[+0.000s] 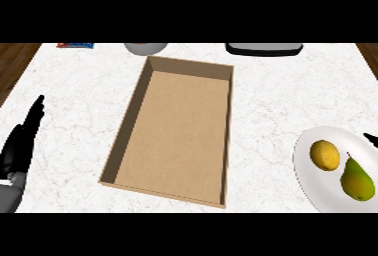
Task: Pick the pear from the plate and place it in the cardboard box
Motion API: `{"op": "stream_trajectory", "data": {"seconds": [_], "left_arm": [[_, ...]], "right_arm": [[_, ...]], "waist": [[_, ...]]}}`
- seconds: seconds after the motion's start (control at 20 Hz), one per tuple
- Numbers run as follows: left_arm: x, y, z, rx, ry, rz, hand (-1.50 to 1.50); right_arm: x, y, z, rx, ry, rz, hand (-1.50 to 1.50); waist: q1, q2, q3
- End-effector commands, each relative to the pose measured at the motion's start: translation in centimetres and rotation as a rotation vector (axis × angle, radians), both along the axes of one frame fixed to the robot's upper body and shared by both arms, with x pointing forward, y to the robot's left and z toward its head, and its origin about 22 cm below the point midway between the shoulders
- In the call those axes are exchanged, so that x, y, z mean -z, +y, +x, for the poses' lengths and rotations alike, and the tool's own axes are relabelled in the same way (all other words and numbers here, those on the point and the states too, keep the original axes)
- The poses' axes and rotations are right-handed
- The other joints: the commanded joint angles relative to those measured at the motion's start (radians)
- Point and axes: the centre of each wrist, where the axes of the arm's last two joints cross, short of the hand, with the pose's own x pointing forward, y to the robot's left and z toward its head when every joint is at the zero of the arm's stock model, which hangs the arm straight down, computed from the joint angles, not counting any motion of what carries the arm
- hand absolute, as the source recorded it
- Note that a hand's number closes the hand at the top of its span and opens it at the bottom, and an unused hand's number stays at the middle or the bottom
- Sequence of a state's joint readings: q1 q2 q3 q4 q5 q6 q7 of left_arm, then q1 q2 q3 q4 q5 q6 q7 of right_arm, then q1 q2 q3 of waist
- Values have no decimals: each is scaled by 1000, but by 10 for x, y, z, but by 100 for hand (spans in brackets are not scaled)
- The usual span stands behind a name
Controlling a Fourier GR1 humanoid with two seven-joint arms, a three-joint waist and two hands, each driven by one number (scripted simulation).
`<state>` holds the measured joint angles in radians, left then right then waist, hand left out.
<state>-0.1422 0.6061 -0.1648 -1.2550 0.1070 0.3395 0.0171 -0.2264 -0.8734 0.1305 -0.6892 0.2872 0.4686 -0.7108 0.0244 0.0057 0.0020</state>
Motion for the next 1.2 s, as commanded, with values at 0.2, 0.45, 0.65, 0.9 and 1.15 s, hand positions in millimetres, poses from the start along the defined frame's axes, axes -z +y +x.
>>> {"op": "stream_trajectory", "data": {"seconds": [0.2, 0.45, 0.65, 0.9, 1.15], "left_arm": [[-9, 0, -7, 6, 5, -2, 0], [-4, 19, -4, -26, 16, 6, 0], [17, 6, -12, -22, 8, 5, 0], [-16, 10, -12, -12, 14, -8, 0], [-12, 5, -11, -27, 22, 9, 0]], "right_arm": [[15, 9, 21, -110, 75, 11, -150], [2, 10, 36, -114, 63, -2, -150], [21, 19, 27, -126, 71, 43, -150], [15, 32, 41, -151, 42, 85, -150], [-5, 14, 27, -184, -10, 134, -150]], "waist": [[-4, -3, 0], [-16, -4, -2], [-21, -4, -2], [-15, -8, -2], [-26, -10, -2]]}}
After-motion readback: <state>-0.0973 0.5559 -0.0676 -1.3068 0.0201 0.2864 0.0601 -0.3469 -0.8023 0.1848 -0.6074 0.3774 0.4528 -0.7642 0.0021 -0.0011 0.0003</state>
